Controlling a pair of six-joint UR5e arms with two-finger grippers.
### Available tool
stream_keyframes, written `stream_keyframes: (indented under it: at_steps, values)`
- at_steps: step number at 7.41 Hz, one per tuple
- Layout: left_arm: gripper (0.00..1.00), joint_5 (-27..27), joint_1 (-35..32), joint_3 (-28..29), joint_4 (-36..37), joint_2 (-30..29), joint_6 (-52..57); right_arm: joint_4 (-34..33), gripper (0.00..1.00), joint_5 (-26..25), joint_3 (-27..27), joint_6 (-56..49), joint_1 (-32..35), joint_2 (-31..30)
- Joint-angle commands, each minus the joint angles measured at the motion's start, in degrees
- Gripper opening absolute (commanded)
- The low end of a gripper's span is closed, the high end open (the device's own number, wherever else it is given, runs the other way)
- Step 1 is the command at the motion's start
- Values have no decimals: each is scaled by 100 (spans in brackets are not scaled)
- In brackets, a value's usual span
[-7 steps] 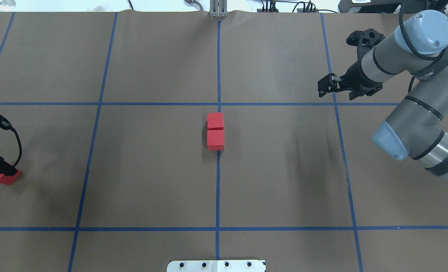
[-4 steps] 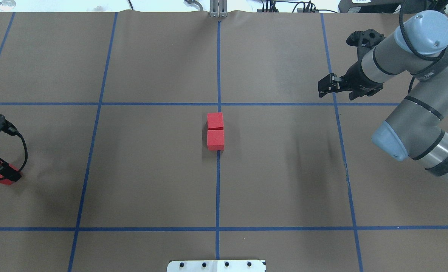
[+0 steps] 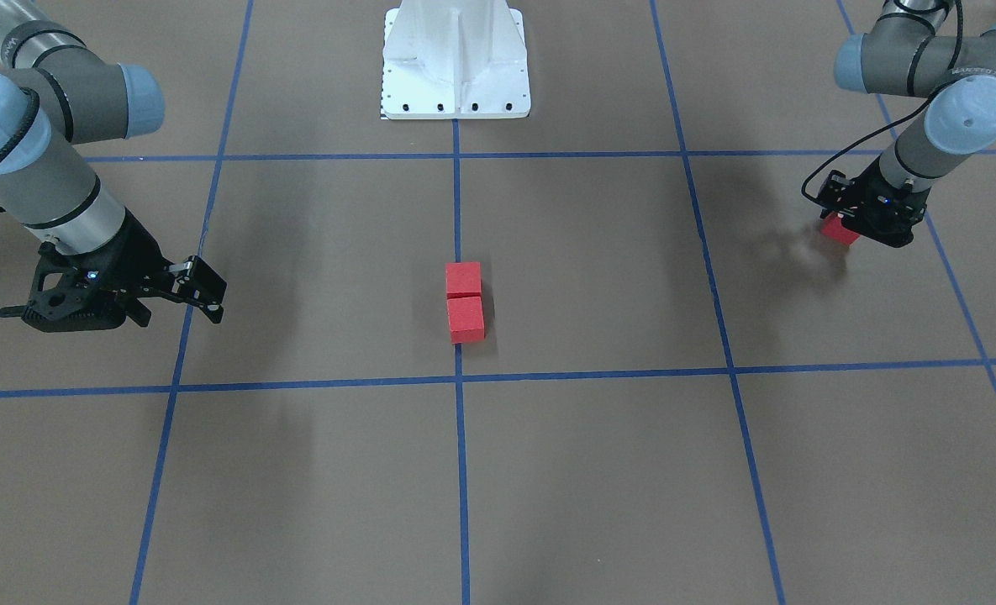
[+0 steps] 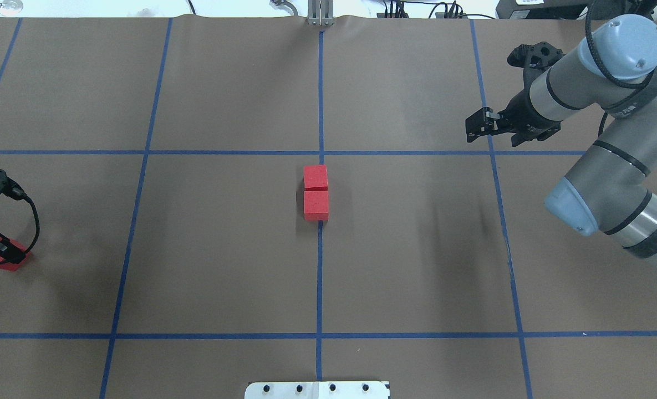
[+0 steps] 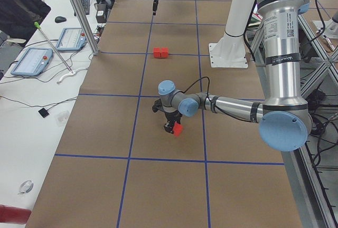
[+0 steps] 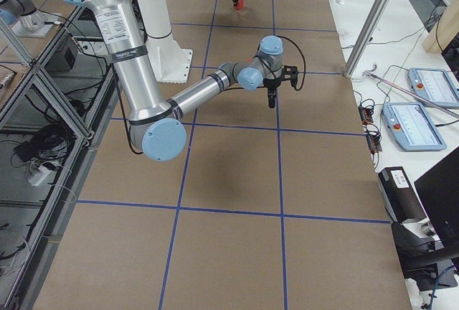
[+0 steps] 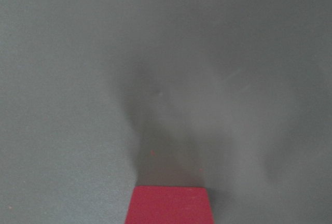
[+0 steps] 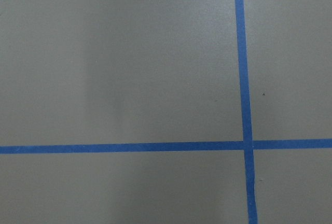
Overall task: Form red blocks into L shape at center
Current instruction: 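Carry the red cube with the left gripper toward the two-cube column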
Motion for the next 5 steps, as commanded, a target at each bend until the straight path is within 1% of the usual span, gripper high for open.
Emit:
stream_keyframes:
  at_steps: [1,2,3,4,5]
  values:
    - [0,-79,-16,-192,90,-6,-77,3,100,-24,24,6,-14,-20]
    - [0,-62,-8,-89,100,-128,-207,3,100,-24,59,15,-15,-20]
    - [0,-70,-16,-183,248,-330,-1079,3,100,-33,59,15,-15,-20]
    - [0,-192,-8,-315,728,-810,-2393,3,100,-42,50,15,-6,-20]
    - [0,-219,-8,-516,1220,-1267,-3346,3,100,-68,42,15,-14,-20]
